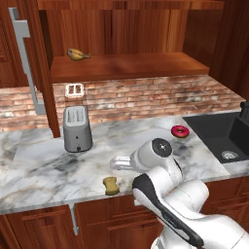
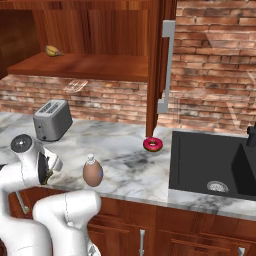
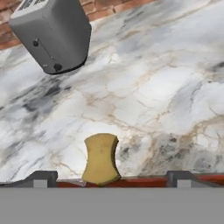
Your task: Pick the sponge and soap dispenser from the cabinet and place them on the counter.
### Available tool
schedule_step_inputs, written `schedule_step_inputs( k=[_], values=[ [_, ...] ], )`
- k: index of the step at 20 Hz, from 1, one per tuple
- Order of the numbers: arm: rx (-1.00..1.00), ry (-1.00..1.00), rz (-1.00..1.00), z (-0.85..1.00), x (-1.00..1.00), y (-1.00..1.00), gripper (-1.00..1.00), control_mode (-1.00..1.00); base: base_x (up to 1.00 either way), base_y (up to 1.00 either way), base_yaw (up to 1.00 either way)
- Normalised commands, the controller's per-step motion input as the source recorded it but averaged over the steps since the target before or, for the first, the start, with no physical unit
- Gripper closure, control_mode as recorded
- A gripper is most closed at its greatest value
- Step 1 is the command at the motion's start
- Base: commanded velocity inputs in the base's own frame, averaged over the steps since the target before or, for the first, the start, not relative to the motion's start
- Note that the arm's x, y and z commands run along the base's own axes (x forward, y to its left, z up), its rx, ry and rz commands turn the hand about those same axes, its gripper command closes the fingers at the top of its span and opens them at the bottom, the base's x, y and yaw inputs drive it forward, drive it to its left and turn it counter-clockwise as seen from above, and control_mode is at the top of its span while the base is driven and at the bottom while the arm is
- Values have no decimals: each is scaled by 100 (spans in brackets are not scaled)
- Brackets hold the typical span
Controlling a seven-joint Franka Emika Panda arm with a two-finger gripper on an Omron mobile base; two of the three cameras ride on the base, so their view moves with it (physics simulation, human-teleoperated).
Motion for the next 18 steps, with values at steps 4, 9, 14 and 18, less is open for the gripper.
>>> schedule_step_inputs(
  k=[4,9,14,18],
  values=[
    [16,-9,0,100,-43,-23,-100,-100,0,0,0],
    [10,-6,0,100,-33,-5,-100,-100,0,0,0],
    [4,-8,0,96,-40,-6,-100,-100,0,0,0],
    [0,-17,0,83,-44,-1,-100,-100,0,0,0]
  ],
)
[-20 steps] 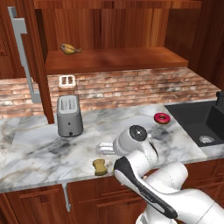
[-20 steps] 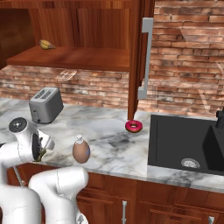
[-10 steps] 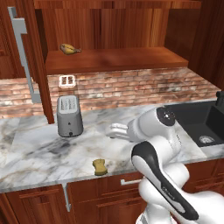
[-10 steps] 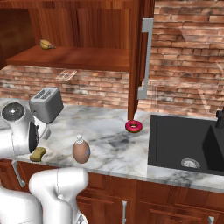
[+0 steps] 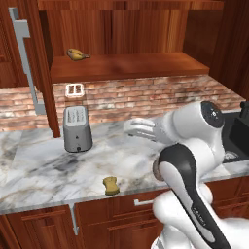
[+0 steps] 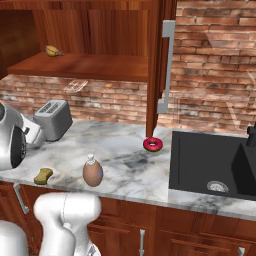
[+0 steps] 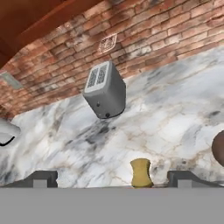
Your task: Pick the sponge and soap dispenser from the cabinet and place them on the counter.
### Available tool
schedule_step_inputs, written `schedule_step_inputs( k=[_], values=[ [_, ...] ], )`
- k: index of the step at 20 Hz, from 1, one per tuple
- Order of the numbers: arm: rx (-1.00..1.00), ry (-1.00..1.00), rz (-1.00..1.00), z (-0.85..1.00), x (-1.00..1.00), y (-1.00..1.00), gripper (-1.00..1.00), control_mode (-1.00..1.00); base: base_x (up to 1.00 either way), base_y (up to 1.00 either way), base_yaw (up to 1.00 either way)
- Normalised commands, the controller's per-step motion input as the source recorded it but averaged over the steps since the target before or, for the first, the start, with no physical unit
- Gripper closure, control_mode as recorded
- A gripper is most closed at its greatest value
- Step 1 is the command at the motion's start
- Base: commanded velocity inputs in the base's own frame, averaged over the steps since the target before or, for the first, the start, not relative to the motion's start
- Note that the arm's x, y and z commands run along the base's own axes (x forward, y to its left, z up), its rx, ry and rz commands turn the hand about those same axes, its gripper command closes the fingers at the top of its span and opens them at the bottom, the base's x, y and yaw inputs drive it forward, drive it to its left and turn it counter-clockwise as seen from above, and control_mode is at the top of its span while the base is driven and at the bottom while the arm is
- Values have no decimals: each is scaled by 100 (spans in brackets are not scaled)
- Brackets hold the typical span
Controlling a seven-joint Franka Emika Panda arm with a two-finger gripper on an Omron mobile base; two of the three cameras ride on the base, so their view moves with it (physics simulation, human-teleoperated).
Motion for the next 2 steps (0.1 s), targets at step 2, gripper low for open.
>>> schedule_step_inputs(
  k=[2],
  values=[
    [0,-14,0,76,-47,-2,-100,-100,0,0,0]
  ],
)
